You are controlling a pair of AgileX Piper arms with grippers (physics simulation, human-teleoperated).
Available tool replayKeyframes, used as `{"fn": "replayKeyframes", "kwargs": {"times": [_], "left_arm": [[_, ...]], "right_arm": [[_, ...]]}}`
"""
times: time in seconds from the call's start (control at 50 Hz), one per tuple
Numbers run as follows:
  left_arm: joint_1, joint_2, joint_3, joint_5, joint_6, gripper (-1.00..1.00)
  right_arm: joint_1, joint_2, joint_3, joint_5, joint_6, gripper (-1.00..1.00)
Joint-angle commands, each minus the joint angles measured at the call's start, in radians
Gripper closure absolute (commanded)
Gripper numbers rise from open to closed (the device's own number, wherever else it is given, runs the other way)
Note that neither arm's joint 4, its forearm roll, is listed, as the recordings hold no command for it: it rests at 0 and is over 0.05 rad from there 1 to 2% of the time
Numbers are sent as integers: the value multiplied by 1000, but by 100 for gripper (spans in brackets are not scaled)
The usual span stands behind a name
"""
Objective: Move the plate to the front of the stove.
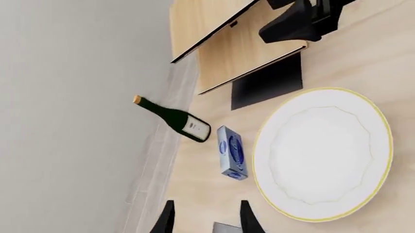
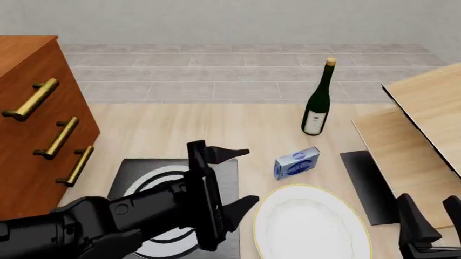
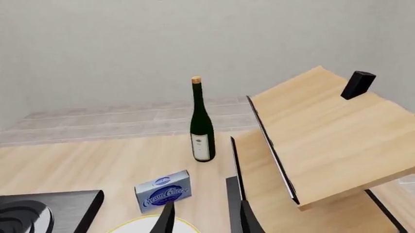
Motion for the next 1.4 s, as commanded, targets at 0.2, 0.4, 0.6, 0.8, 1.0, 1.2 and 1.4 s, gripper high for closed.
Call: {"fn": "replayKeyframes", "kwargs": {"times": [0.2, 0.4, 0.6, 0.8, 1.0, 1.2, 1.4], "left_arm": [[-114, 42, -1, 17, -6, -100], [-160, 59, -5, 22, -24, -100], [-202, 95, -14, 16, -36, -100], [-247, 164, -36, 11, -43, -100], [-276, 211, -67, 30, -56, -100], [-303, 252, -88, 43, -57, -100], [-329, 290, -101, 45, -56, -100]], "right_arm": [[-4, -11, 0, 4, 6, -100], [-5, -12, -1, 2, 10, -100], [-7, -13, -1, 0, 12, -100], [-10, -14, 0, -3, 19, -100], [-12, -14, 0, -4, 29, -100], [-14, -14, 0, -4, 33, -100], [-13, -14, 1, -3, 39, -100]]}}
